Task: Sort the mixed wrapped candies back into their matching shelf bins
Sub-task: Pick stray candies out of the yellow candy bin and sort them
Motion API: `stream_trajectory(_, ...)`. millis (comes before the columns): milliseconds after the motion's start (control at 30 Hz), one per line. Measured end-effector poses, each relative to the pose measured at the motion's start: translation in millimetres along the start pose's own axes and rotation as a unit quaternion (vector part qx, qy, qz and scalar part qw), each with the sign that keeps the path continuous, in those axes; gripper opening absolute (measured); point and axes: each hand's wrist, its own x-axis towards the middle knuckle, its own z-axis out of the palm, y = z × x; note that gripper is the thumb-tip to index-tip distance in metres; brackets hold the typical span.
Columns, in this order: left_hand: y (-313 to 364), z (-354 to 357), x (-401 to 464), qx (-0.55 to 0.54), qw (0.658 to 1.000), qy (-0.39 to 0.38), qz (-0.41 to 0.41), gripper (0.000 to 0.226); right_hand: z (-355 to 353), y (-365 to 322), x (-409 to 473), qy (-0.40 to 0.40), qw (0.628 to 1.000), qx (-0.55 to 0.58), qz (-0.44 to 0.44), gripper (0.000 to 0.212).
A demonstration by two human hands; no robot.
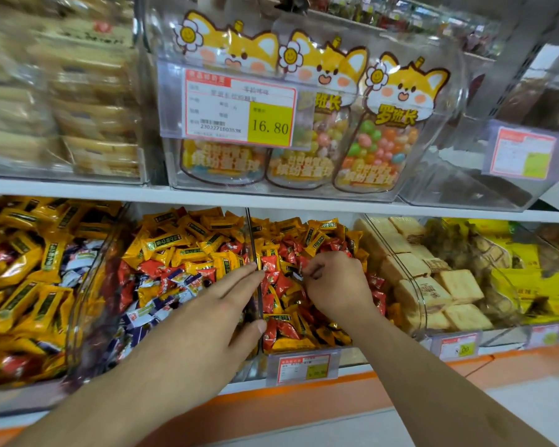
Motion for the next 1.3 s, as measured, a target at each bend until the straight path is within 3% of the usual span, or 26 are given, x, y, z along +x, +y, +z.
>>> stream_trajectory(300,2.0,-9.3,3.6,-0.043,0.999,0.026,-0.011,0.064,-49.3,-10.3,-24.2,0.032,0.988,0.154,-0.001,0.02)
stream_trajectory(433,6.4,-16.1,0.6,-0.111,0.99,0.08,-0.02,0.059,-64.7,-42.0,-48.4,-0.055,0.972,0.226,-0.037,0.017)
stream_trajectory(567,7.6,-25.8,-3.4,-0.216,0.968,0.116,-0.048,0.024,-67.1,-76.2,-73.3,-0.136,0.944,0.292,-0.075,0.015)
stream_trajectory(700,1.1,-37.6,-10.9,-0.15,0.973,0.16,-0.066,0.004,-70.2,-82.2,-75.2,-0.117,0.949,0.289,-0.045,0.011)
stream_trajectory(800,-6.9,-43.0,-16.1,-0.046,0.982,0.17,-0.073,0.001,-77.4,-72.3,-70.8,-0.089,0.95,0.301,-0.006,0.011)
stream_trajectory(933,-13.1,-34.9,-15.1,0.022,0.988,0.145,-0.05,0.039,-82.2,-38.3,-54.9,-0.017,0.95,0.309,0.042,0.012)
stream_trajectory(1067,-1.9,-23.4,-9.9,0.019,0.997,0.072,0.005,0.05,-82.6,-0.7,-39.6,0.045,0.961,0.263,0.075,0.017)
stream_trajectory(1200,5.8,-10.3,-3.6,0.034,0.999,0.009,0.012,0.063,-69.8,17.8,-31.1,0.022,0.991,0.133,0.021,0.021)
stream_trajectory(1300,7.3,-5.4,-0.5,0.048,0.999,0.001,0.011,0.064,-57.5,15.9,-28.1,-0.056,0.992,0.091,-0.064,0.025)
